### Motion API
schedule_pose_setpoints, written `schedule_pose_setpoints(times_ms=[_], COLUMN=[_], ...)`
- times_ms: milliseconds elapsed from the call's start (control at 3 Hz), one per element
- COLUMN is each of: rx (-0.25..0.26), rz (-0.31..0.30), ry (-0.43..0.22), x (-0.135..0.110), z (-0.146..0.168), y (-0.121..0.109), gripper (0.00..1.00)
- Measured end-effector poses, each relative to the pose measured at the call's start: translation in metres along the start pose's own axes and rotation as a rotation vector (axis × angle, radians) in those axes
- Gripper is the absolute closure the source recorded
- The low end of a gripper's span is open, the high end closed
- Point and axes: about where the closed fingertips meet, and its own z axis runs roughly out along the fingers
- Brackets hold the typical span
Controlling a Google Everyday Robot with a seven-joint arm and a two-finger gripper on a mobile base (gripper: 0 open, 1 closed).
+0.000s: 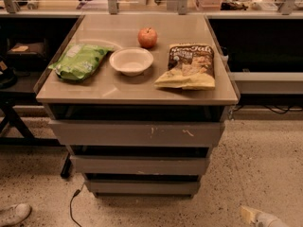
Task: Close bottom drawer
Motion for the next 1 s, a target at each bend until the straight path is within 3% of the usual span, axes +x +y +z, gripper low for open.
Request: schedule_pose_setpoints(times_ms=[667, 1000], rx=[0.0, 0.0], rz=[0.0, 0.0], ry=[0.0, 0.0], x=[0.0, 0.0], z=[0.0001, 0.0001], y=[0.0001, 0.0001], gripper=[0.13, 0.0])
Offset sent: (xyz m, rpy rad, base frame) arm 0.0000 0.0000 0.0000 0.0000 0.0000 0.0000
